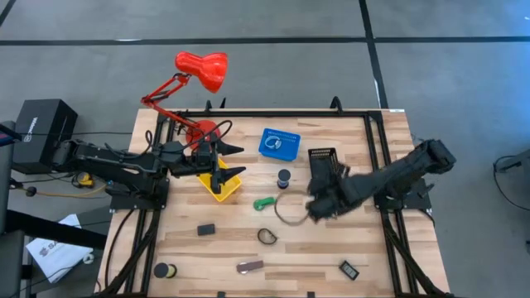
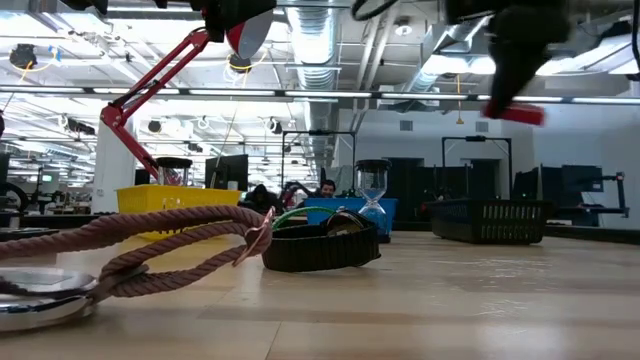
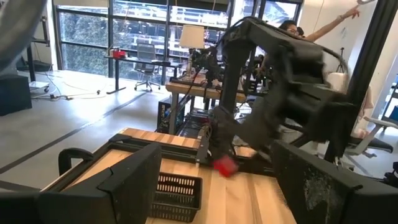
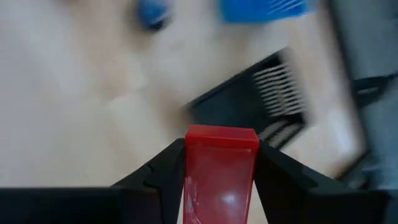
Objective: Pick & Place Office items
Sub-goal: Put the red digital clock into the black bin
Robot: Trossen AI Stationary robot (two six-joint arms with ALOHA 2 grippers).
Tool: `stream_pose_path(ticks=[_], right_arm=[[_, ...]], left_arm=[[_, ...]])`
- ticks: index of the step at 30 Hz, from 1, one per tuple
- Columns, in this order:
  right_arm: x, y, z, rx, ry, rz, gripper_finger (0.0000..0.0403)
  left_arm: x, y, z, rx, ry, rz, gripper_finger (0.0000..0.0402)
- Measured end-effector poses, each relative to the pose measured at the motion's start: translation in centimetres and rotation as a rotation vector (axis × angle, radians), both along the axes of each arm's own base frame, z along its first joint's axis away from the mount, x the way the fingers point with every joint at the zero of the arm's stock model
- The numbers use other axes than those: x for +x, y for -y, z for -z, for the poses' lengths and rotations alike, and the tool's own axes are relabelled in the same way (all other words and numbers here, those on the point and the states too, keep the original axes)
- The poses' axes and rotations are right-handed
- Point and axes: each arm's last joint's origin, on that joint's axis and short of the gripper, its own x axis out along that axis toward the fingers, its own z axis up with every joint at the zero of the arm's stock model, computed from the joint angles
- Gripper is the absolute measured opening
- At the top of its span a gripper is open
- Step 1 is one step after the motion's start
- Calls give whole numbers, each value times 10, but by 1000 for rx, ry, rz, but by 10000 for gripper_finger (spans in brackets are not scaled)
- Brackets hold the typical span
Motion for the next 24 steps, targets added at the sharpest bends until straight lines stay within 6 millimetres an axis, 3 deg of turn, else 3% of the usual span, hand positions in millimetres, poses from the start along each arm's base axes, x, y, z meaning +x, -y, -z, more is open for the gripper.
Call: stream_pose_path(ticks=[3,8,14,24], right_arm=[[2,21,-4,-40,2,11,161],[0,55,7,-46,-82,26,155],[2,83,32,-8,-169,-60,161],[3,131,71,86,-159,-135,155]], left_arm=[[0,0,0,0,0,0,297],[0,0,0,0,-1,1,297],[0,0,0,0,-1,1,297],[0,0,0,0,-2,5,297]])
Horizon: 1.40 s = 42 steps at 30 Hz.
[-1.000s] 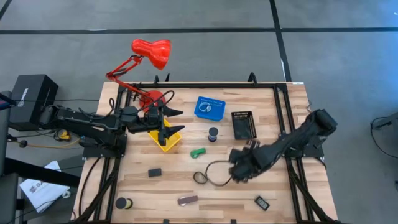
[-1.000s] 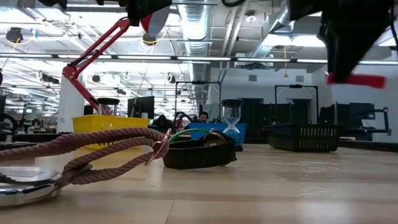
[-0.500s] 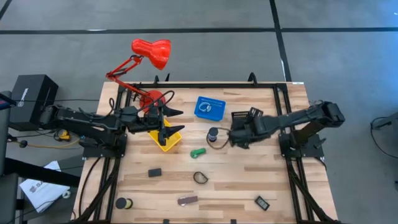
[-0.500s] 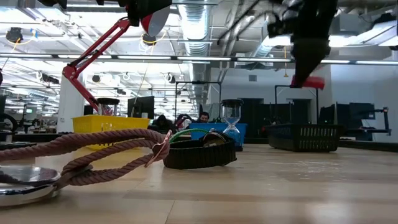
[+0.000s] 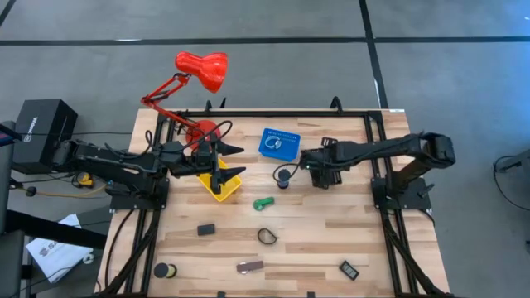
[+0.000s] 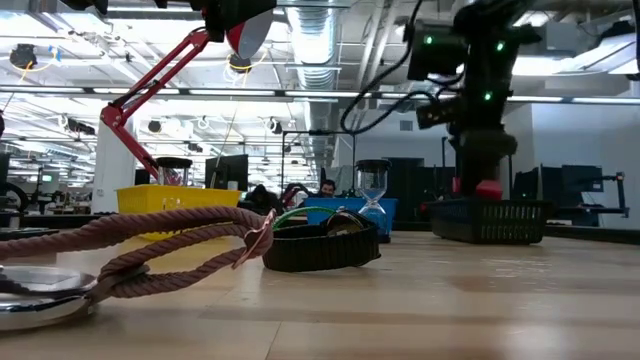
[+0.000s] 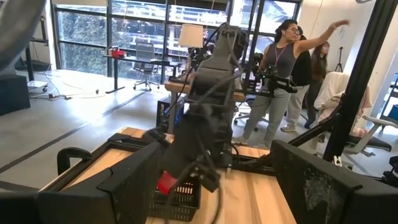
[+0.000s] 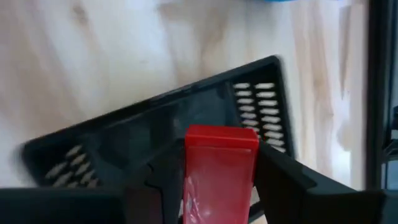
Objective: Pick & Place Office items
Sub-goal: Put the red digital clock into the black bin, then put the green hourglass into the yellow bin
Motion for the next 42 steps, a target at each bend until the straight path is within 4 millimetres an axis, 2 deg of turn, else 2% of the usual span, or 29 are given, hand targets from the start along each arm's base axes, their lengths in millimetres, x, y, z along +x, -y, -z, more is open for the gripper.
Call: stream_pose_path(ticks=[10,15,20,32,42], right_arm=[[-9,32,26,110,69,-50,164],[-11,40,27,126,82,-46,160],[-13,46,27,169,90,-49,176],[-14,44,27,179,91,6,203],[-12,38,27,181,85,-30,190]], left_arm=[[0,0,0,0,0,0,297],[0,0,0,-1,0,-1,297],[0,0,0,-2,0,-1,297],[0,0,0,-3,0,-5,297],[0,0,0,-3,3,-4,297]])
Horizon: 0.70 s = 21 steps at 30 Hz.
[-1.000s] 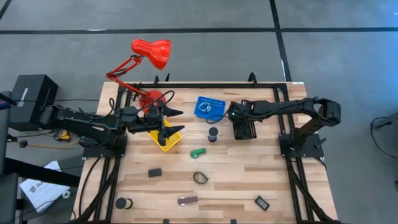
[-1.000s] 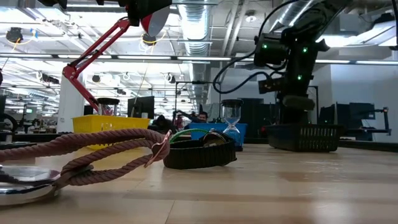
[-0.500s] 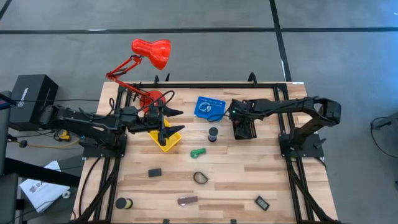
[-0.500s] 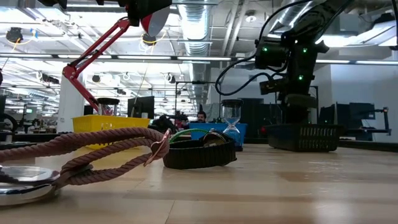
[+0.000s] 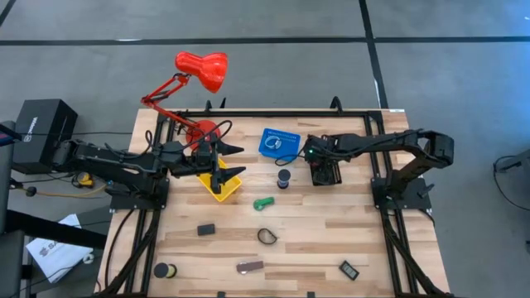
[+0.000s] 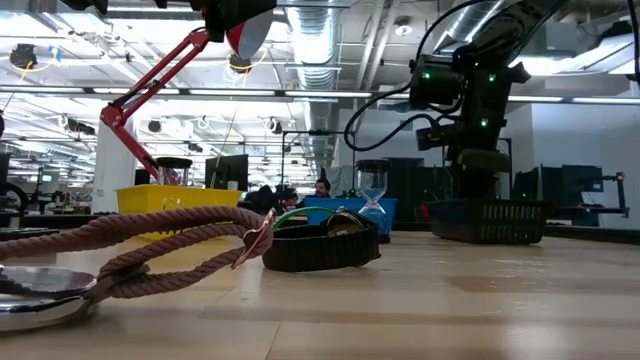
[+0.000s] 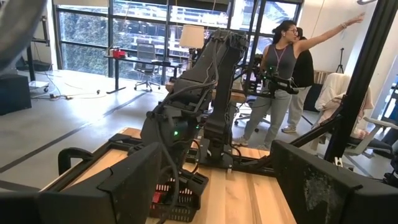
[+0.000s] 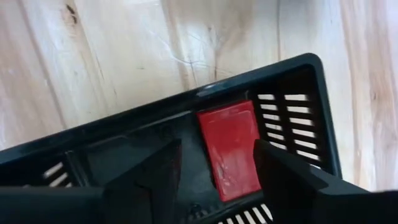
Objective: Pick & Place Office items
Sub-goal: Put the green hourglass into the yellow bin
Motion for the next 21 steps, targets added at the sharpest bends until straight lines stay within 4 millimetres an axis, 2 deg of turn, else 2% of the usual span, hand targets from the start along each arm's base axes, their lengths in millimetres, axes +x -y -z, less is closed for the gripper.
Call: stream_pose_path(ticks=[8,13,21], right_arm=[[-3,-1,-2,3,-14,-3,181],[-9,-4,-11,9,-31,-6,176],[-16,-12,-53,-30,129,-4,169]], left_arm=[[0,0,0,0,1,4,297],[0,0,0,-9,3,5,297],[0,0,0,-101,18,12,297]])
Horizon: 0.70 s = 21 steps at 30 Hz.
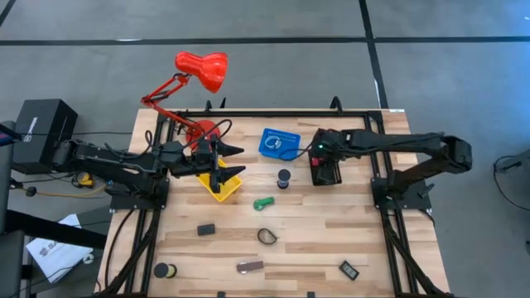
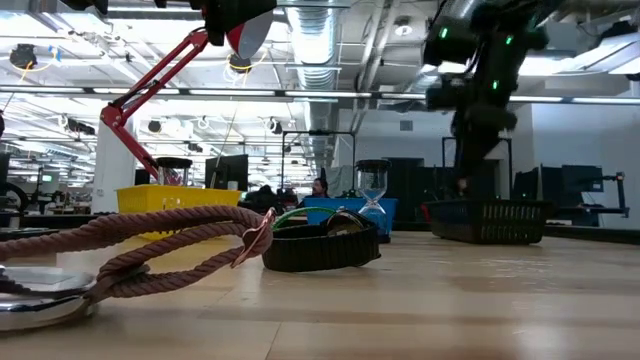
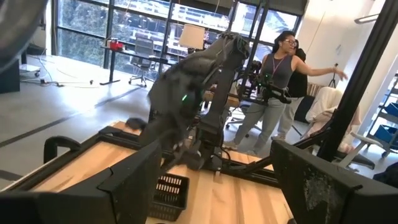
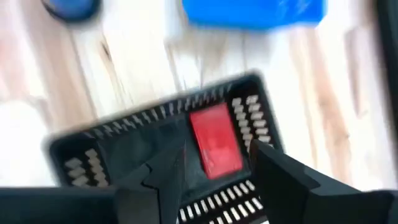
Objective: Pick & Place Office items
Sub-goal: Put the green hourglass into the yellow bin
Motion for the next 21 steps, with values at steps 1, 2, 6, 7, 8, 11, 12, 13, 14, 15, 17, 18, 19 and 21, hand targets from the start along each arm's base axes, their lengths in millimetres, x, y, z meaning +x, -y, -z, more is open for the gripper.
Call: stream_pose_path(ticks=[1,2,6,7,8,11,12,13,14,15,17,18,19,21], right_arm=[[-1,-3,-6,-5,35,1,168],[-3,-6,-12,-8,67,2,168],[-13,-20,-31,-12,165,-15,168],[-15,-24,-35,-6,193,-11,168],[-17,-28,-39,-1,218,-12,168],[-23,-41,-45,13,278,-43,168],[-25,-46,-44,15,294,-62,168],[-27,-51,-43,16,306,-83,168],[-29,-55,-41,20,314,-101,168],[-31,-59,-39,26,330,-114,168],[-34,-66,-33,40,371,-131,168],[-35,-69,-30,47,388,-139,168],[-35,-72,-26,52,417,-149,168],[-34,-77,-19,56,479,-173,168]], left_arm=[[0,0,0,0,0,0,297],[0,0,0,0,-1,0,297],[0,0,0,-8,0,0,297],[0,0,0,-14,1,1,297],[0,0,0,-27,3,2,297],[0,0,0,-64,7,5,297],[0,0,0,-78,9,6,297],[0,0,0,-80,9,6,297],[0,0,0,-81,9,7,297],[0,1,0,-81,9,6,297],[0,2,0,-80,7,19,297],[0,4,1,-79,5,37,297],[0,6,1,-77,1,68,297],[0,10,1,-72,-2,152,297]])
